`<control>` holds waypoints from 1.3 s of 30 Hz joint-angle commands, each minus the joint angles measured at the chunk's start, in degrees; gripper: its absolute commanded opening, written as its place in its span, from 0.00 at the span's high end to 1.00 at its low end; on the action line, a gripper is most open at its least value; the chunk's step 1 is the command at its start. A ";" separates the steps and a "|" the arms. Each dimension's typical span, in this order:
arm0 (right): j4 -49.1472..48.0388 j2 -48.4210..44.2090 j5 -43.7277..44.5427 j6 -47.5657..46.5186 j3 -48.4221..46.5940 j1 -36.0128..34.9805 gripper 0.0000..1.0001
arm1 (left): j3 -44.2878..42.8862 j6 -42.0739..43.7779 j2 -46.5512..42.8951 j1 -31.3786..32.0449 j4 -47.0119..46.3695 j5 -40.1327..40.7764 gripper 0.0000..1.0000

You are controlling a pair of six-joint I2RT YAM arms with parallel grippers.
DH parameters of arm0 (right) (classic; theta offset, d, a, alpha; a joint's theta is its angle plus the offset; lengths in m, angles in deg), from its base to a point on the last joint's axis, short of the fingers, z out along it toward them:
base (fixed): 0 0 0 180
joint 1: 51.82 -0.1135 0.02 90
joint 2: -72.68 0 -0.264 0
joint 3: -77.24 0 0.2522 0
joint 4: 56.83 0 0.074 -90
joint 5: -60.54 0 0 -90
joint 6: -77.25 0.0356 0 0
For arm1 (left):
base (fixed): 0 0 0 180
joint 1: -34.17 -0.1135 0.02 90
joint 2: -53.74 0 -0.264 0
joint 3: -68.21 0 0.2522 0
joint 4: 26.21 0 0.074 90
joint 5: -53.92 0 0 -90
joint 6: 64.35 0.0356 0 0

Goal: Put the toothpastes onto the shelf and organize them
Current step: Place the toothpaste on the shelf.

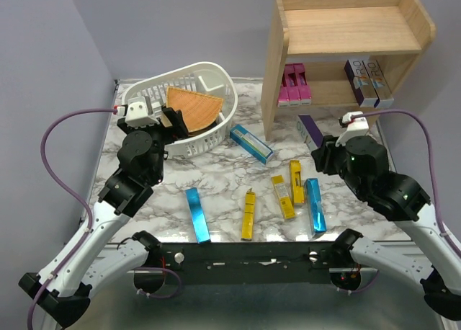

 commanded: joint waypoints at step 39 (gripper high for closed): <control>-71.26 19.55 -49.42 43.66 22.74 57.22 0.78 | 2.60 -0.74 1.31 -2.56 -1.73 -8.70 0.01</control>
